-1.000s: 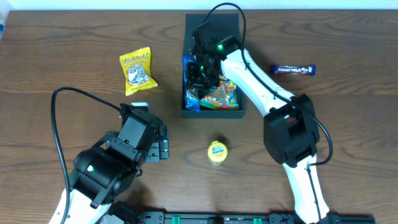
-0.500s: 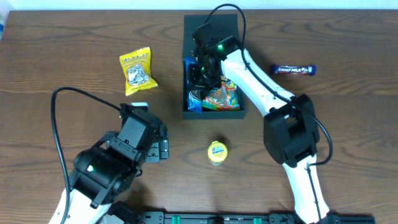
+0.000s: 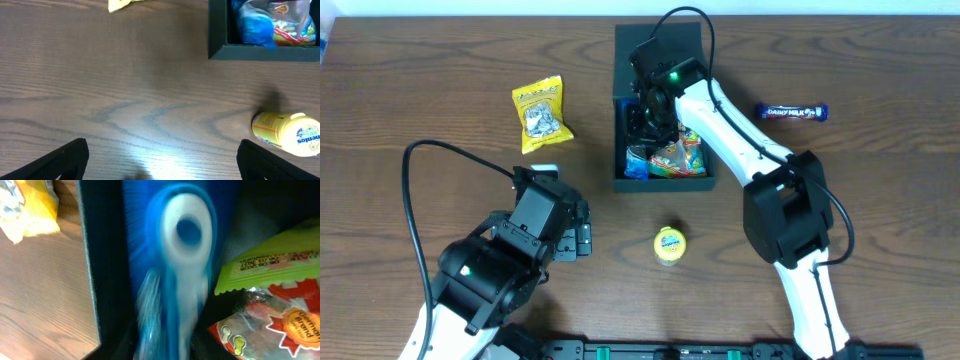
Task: Pack container
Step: 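Open the right gripper and move it toward the Eclipse tin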
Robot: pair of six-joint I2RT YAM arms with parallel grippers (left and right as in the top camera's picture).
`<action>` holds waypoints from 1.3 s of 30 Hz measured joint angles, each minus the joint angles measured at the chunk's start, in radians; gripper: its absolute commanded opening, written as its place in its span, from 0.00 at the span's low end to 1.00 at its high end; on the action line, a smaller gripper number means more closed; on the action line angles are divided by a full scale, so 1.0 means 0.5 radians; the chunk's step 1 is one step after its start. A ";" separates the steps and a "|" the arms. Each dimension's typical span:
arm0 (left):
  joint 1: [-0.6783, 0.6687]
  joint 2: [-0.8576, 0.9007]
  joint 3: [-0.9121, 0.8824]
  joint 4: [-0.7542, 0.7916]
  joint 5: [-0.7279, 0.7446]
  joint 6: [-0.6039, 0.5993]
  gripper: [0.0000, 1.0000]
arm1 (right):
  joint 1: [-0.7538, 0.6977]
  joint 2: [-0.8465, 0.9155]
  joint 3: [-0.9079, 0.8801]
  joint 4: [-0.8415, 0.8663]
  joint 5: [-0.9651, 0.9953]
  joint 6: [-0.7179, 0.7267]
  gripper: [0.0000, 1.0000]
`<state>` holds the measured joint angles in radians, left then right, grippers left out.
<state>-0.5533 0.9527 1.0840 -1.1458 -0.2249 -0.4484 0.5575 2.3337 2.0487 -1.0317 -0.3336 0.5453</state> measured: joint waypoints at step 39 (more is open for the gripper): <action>0.000 0.000 0.000 0.000 0.000 0.000 0.95 | -0.311 -1.259 -0.342 -0.835 1.097 -0.694 0.99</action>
<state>-0.5533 0.9527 1.0840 -1.1458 -0.2249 -0.4484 0.4023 1.7042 1.8778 -1.4490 0.2150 0.1986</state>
